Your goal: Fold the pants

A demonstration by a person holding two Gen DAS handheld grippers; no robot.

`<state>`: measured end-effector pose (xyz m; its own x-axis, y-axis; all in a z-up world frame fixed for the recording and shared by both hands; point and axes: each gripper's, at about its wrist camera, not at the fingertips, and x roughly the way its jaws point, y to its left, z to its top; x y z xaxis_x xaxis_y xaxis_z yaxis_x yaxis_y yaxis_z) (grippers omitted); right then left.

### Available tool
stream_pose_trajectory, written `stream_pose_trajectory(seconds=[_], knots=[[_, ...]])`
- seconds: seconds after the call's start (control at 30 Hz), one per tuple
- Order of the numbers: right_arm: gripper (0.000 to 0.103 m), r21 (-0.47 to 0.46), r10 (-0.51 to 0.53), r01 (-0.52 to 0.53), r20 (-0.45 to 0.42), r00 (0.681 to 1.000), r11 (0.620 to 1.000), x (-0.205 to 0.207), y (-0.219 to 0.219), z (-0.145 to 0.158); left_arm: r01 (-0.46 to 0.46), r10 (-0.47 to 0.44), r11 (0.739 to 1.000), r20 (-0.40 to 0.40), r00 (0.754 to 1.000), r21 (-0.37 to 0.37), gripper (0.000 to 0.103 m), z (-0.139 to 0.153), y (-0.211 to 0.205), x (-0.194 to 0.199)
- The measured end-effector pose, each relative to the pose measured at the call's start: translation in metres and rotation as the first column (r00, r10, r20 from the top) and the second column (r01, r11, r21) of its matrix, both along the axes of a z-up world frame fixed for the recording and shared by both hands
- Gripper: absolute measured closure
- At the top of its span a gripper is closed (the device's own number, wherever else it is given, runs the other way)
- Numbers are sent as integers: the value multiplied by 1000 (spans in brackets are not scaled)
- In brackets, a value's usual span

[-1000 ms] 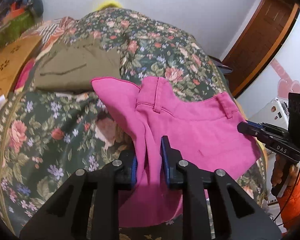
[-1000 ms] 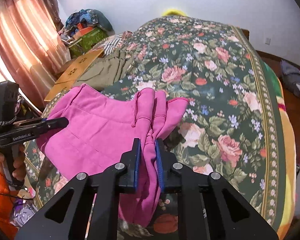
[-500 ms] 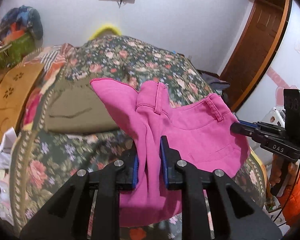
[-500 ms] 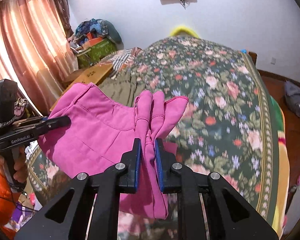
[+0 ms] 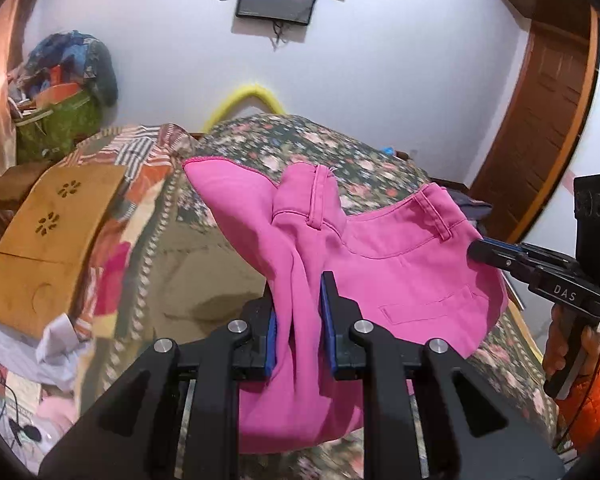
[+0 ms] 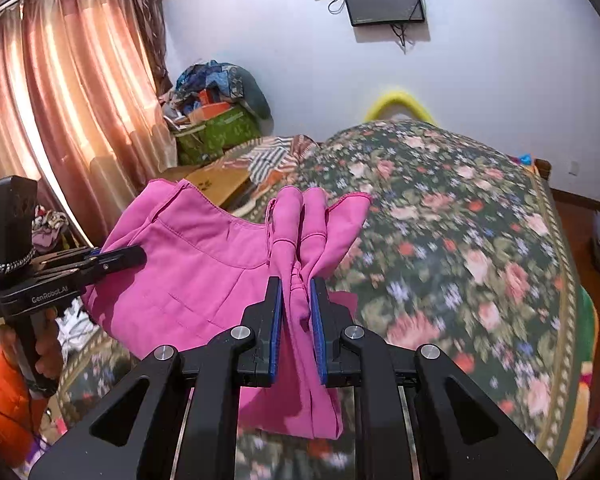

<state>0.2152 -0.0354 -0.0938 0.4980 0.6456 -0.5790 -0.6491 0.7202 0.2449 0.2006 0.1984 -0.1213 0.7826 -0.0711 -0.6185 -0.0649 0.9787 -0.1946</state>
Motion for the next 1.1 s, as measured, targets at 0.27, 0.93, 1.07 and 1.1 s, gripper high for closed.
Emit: stream_pose_trajectory(seconds=[0.27, 0.93, 1.07, 1.1], knots=[[90, -9, 33, -33, -8, 999, 999, 43, 46, -14, -39, 39, 999, -26, 999, 20, 84, -22, 41, 44], [90, -191, 75, -97, -121, 990, 977, 98, 121, -97, -130, 118, 990, -195, 974, -55, 69, -130, 129, 103], [84, -239, 72, -110, -162, 984, 965, 104, 124, -114, -162, 155, 987, -199, 968, -21, 53, -132, 130, 99], [83, -257, 72, -112, -160, 984, 960, 102, 125, -116, -167, 162, 986, -200, 966, -11, 51, -132, 130, 98]])
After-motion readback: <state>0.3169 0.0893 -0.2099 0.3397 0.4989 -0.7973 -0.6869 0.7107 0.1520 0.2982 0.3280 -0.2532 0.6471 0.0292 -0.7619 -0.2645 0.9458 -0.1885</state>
